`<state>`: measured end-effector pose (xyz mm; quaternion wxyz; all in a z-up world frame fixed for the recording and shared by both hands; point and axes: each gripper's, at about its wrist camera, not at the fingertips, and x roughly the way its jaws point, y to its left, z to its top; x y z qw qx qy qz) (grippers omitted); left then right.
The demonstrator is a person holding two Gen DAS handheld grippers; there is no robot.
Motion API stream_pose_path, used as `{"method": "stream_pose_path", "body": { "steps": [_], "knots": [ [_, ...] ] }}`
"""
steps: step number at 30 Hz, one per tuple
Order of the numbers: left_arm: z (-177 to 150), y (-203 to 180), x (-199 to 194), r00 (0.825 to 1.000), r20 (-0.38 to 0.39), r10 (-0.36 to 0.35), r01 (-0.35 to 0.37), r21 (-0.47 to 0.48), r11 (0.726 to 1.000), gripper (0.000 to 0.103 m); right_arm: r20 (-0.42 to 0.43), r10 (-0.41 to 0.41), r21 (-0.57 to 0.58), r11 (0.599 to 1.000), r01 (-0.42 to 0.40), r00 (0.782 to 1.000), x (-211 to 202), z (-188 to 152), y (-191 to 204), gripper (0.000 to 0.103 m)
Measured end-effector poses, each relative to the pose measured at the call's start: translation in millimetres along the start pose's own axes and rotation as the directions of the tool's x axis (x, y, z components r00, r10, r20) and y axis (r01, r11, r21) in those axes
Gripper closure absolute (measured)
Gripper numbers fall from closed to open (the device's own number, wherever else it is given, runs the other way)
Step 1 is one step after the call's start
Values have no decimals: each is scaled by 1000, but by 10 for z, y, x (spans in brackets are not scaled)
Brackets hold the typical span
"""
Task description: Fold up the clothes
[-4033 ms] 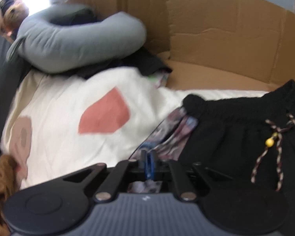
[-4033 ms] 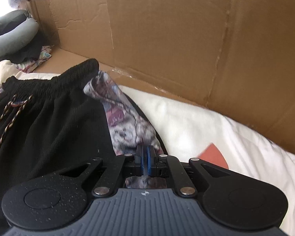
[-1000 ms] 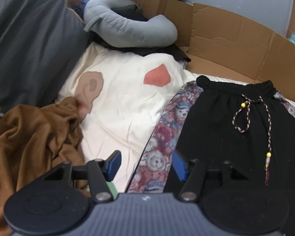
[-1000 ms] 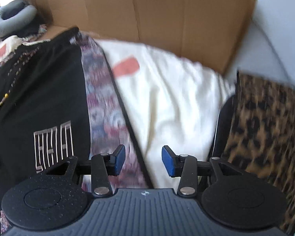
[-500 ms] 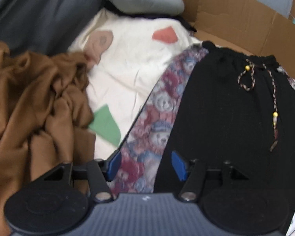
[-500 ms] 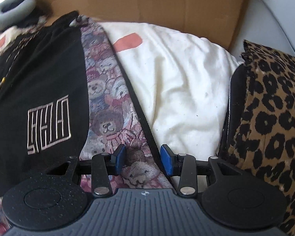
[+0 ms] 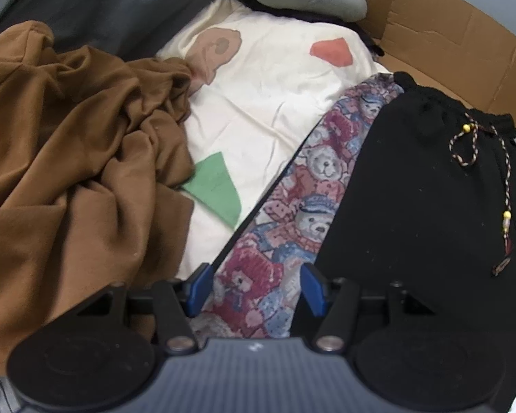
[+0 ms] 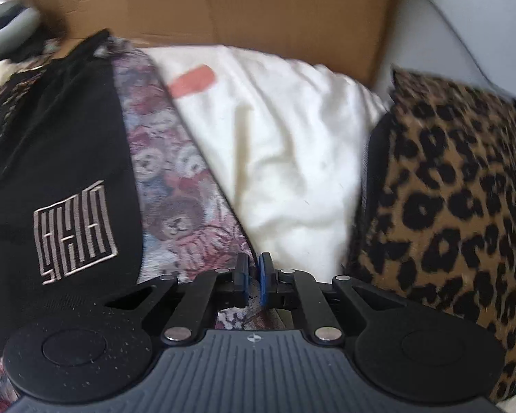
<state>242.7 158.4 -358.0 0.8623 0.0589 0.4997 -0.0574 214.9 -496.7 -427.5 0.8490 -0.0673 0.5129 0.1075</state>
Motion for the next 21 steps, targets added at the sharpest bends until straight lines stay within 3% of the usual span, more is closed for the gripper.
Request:
{"method": "stream_pose_path", "body": {
  "steps": [8, 15, 21],
  "knots": [
    [-56, -37, 39, 1000, -13, 5, -5, 37, 999, 44, -38, -84, 1, 996, 84, 996, -208, -149, -180, 96],
    [-95, -21, 29, 1000, -16, 16, -15, 37, 999, 44, 44, -16, 42, 999, 14, 999, -454, -188, -164, 94],
    [-117, -54, 31, 1000, -13, 7, -6, 40, 999, 44, 32, 8, 8, 1000, -8, 999, -324, -144, 22, 92]
  ]
}}
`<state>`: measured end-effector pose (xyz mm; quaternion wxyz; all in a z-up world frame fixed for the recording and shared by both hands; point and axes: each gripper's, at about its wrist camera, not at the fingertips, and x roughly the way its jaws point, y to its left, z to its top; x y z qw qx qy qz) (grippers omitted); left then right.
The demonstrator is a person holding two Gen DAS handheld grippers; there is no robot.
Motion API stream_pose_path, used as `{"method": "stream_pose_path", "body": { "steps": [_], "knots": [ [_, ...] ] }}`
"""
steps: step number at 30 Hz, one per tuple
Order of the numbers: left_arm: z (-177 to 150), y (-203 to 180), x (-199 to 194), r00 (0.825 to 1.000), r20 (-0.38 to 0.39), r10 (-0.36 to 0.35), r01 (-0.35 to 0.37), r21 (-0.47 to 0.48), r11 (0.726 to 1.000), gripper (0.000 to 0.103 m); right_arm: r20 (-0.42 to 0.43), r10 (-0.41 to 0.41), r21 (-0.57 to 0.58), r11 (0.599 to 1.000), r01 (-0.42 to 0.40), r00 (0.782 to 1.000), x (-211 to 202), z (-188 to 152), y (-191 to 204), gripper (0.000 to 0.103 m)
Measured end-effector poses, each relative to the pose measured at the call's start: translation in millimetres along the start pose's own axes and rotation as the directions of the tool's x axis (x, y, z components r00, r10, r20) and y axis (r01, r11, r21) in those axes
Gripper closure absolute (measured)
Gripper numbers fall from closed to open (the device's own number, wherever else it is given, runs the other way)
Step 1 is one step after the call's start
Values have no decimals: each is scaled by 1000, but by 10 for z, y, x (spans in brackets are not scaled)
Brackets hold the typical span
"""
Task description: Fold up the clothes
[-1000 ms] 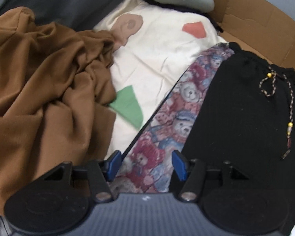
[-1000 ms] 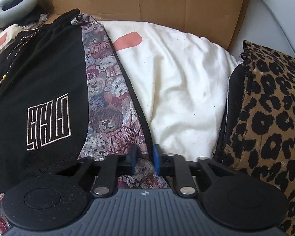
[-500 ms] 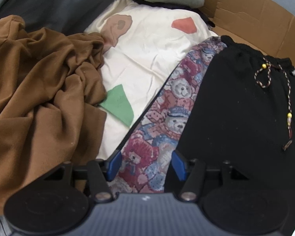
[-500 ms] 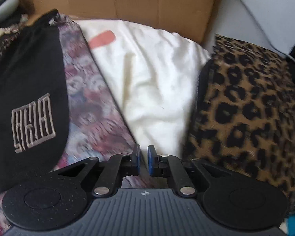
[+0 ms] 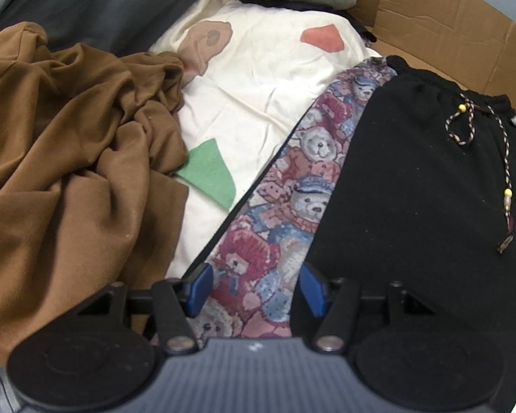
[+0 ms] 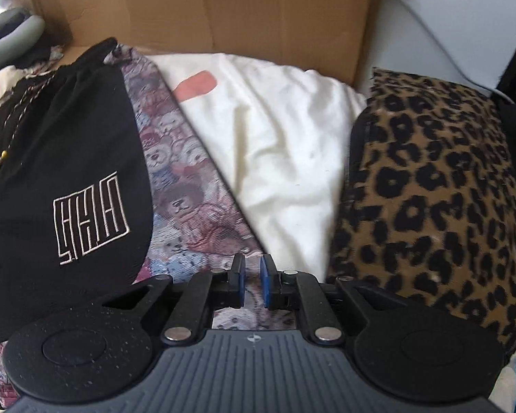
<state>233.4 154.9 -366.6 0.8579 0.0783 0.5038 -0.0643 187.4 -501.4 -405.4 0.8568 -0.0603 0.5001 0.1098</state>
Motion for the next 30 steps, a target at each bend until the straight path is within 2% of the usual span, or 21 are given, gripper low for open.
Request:
{"method": "stream_pose_path", "body": {
  "steps": [5, 14, 22, 28, 30],
  "knots": [
    [-26, -45, 30, 1000, -12, 1, -1, 22, 1000, 44, 32, 9, 38, 999, -10, 999, 29, 47, 77, 92],
    [-68, -64, 36, 1000, -17, 1, 0, 23, 1000, 44, -58, -30, 29, 999, 32, 998, 125, -252, 59, 90],
    [-111, -55, 29, 1000, -21, 7, -6, 42, 999, 44, -74, -66, 13, 998, 67, 995, -88, -395, -8, 90],
    [-114, -51, 16, 1000, -15, 11, -10, 47, 999, 44, 11, 13, 7, 1000, -13, 1000, -289, -269, 152, 88],
    [-117, -39, 8, 1000, -15, 11, -10, 50, 999, 44, 16, 31, -24, 999, -31, 999, -257, -234, 261, 78]
  ]
}}
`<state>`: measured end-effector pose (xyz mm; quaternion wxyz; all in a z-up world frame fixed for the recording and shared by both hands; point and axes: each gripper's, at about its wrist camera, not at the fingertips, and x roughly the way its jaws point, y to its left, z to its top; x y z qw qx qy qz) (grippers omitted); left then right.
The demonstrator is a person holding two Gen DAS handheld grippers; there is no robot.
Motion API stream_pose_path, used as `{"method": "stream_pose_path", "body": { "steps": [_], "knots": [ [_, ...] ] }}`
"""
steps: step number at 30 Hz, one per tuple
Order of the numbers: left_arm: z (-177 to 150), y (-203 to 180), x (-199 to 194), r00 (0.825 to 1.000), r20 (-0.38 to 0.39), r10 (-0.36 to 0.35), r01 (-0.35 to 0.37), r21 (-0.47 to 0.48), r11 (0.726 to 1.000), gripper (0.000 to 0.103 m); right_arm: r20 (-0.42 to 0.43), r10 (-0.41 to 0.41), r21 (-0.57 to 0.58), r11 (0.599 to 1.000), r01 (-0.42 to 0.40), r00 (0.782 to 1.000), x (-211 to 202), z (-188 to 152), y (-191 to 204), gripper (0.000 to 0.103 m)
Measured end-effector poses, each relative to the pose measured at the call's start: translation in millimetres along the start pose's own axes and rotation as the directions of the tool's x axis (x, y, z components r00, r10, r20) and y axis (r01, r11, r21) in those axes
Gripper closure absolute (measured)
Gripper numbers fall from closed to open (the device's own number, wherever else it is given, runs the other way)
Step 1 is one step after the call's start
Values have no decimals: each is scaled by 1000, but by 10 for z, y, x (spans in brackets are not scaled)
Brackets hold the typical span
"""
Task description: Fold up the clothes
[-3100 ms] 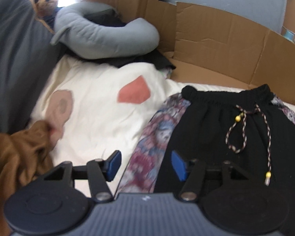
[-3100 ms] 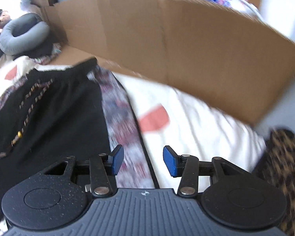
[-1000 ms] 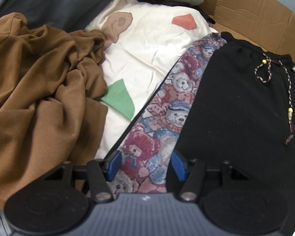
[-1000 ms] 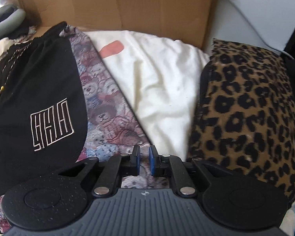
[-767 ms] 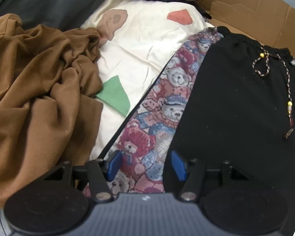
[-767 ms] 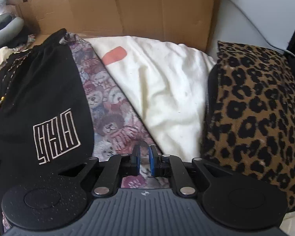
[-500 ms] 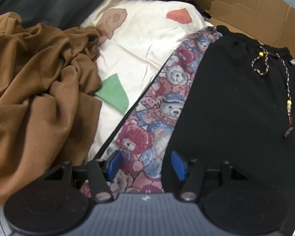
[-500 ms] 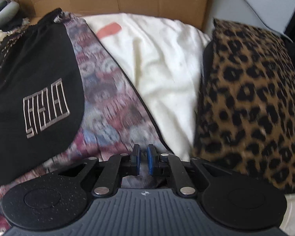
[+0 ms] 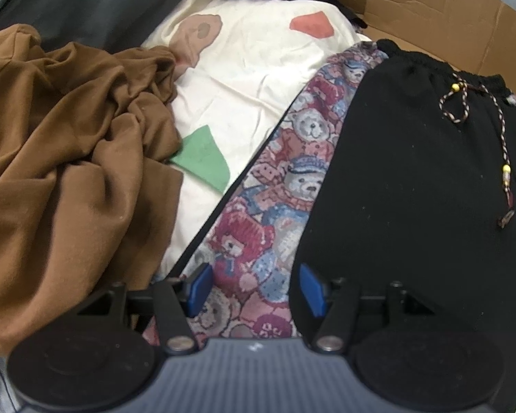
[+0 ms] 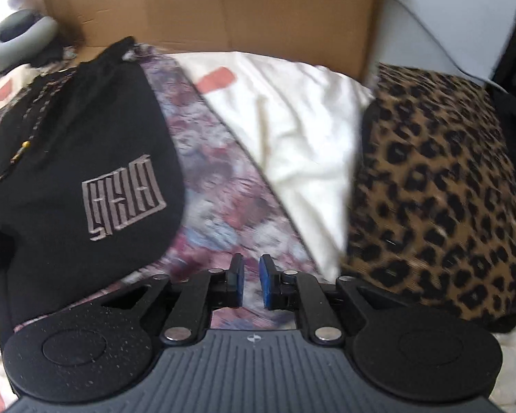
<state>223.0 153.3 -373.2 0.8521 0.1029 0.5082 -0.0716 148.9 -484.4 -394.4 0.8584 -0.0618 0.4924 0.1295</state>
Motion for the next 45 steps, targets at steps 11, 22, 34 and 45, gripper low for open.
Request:
{"method": "stream_pose_path", "body": {
  "steps": [11, 22, 34, 45],
  "knots": [
    [-55, 146, -62, 1000, 7, -2, 2, -10, 1000, 44, -42, 59, -57, 996, -62, 997, 245, -70, 456, 72],
    [-150, 298, -210, 1000, 21, 12, -12, 1, 1000, 44, -147, 105, -119, 985, -123, 984, 83, -445, 714, 64],
    [-376, 592, -395, 998, 8, 63, -63, 8, 998, 48, -136, 98, -170, 978, -121, 986, -57, -435, 809, 64],
    [-498, 736, -355, 997, 2, 79, -79, 27, 997, 71, -127, 121, -182, 973, -143, 984, -71, -426, 917, 65]
  ]
}}
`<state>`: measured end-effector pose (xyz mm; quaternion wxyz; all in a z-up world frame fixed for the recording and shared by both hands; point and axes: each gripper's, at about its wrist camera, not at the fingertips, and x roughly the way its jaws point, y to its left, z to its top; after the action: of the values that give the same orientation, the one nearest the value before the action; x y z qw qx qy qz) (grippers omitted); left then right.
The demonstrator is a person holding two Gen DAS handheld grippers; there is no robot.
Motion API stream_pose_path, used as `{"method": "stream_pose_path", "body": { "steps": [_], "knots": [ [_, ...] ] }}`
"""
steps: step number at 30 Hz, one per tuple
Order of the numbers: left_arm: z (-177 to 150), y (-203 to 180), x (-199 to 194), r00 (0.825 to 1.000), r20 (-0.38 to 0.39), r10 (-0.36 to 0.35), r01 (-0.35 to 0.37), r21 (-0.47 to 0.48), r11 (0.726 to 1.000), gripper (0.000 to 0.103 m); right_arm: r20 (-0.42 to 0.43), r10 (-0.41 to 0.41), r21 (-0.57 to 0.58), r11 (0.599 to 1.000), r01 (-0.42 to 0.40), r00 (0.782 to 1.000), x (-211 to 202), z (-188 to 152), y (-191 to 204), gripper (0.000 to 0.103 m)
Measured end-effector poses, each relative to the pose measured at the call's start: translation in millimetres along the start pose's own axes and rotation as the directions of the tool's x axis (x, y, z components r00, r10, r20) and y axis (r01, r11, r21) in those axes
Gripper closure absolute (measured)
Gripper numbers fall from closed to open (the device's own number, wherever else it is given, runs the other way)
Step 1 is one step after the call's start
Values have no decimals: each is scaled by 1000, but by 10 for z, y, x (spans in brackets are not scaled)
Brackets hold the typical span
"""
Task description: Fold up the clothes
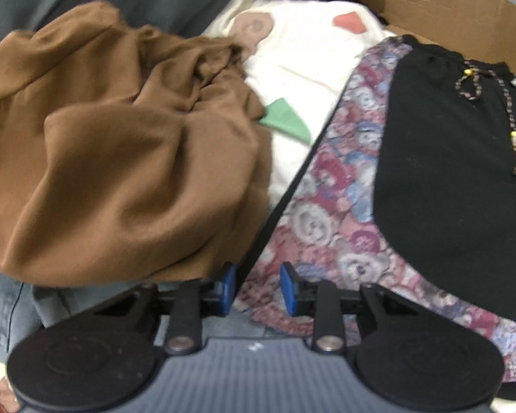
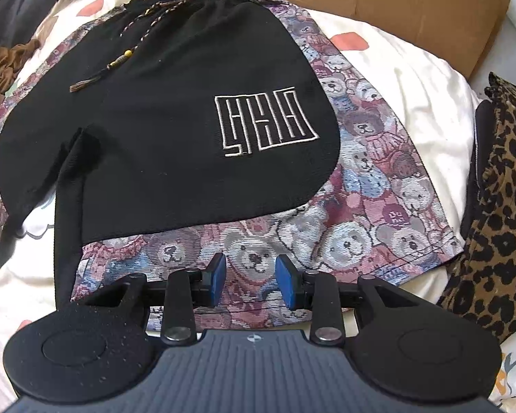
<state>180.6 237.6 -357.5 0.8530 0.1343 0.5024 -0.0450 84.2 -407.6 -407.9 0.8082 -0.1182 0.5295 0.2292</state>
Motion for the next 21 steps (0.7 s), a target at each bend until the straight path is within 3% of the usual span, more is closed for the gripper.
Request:
{"method": "stream_pose_path", "body": {
  "steps": [6, 12, 21],
  "knots": [
    [-115, -23, 33, 1000, -25, 17, -18, -46, 999, 72, -12, -25, -24, 999, 24, 1000, 32, -9, 19, 65],
    [-161, 13, 109, 1000, -27, -14, 13, -38, 999, 68, -17, -25, -3, 1000, 25, 1000, 50, -11, 7, 65],
    [-245, 73, 101, 999, 5, -41, 41, -32, 999, 80, -17, -23, -19, 1000, 22, 1000, 65, -20, 27, 65]
  ]
}}
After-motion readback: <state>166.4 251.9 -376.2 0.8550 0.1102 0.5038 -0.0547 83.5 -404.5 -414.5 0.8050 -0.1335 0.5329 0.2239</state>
